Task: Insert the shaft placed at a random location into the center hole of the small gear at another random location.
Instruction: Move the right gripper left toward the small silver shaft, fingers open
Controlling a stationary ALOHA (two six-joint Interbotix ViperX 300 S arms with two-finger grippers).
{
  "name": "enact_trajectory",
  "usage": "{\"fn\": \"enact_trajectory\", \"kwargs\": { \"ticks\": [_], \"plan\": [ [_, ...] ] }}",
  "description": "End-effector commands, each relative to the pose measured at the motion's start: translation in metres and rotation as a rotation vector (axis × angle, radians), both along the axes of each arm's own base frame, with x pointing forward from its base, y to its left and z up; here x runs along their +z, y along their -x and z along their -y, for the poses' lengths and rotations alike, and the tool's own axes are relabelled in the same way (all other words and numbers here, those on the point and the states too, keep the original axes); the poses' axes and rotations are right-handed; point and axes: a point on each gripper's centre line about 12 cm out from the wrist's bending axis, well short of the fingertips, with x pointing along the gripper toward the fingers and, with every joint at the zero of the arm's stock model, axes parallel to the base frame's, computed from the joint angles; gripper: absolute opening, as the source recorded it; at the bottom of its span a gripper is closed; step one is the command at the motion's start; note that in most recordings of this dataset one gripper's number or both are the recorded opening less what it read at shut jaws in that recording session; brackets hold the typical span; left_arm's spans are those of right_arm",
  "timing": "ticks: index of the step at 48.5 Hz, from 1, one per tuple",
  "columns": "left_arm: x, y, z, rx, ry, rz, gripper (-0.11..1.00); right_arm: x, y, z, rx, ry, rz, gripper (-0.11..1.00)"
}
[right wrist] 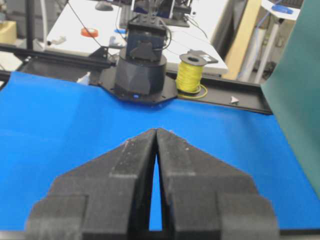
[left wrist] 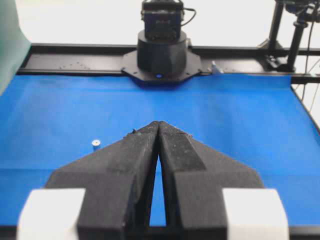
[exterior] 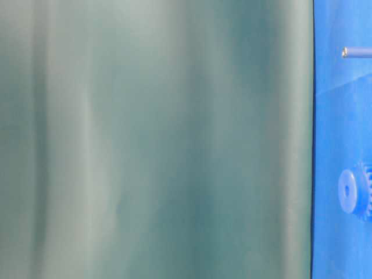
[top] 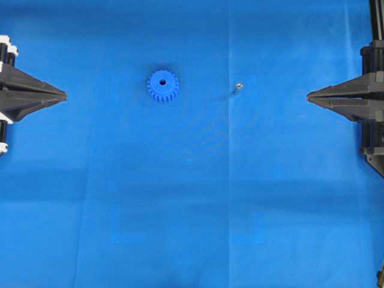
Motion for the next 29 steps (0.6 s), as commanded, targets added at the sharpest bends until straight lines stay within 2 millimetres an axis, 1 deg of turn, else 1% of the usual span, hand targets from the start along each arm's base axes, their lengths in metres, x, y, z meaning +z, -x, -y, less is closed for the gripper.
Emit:
{"fn": "enact_trajectory", "kwargs": {
  "ticks": [1, 7, 15, 21, 25, 26, 29],
  "plan": [
    [0.006, -0.002, 0.0, -0.002, 0.006, 0.014, 0.0, 0.001, -0.004, 0.002, -0.01, 0.008, -0.006, 0.0],
    [0.005, -0.003, 0.0, -0.002, 0.006, 0.008, 0.0, -0.011, -0.013, 0.012, -0.058, -0.008, -0.06, -0.06],
    [0.003, -0.003, 0.0, -0.002, 0.006, 0.0, 0.0, -0.031, -0.031, 0.027, -0.117, -0.015, -0.104, -0.06],
    [0.003, -0.003, 0.0, -0.002, 0.006, -0.002, 0.0, -0.053, -0.047, 0.038, -0.156, -0.034, -0.173, -0.05],
    [0.003, -0.003, 0.0, -0.002, 0.006, 0.002, 0.0, -0.07, -0.059, 0.047, -0.186, -0.051, -0.222, 0.0],
    [0.003, -0.002, 0.0, -0.002, 0.006, -0.002, 0.0, -0.077, -0.063, 0.05, -0.195, -0.057, -0.243, 0.02],
    [0.002, -0.002, 0.0, -0.002, 0.005, -0.002, 0.0, -0.091, -0.071, 0.056, -0.214, -0.069, -0.28, 0.11]
  ]
}}
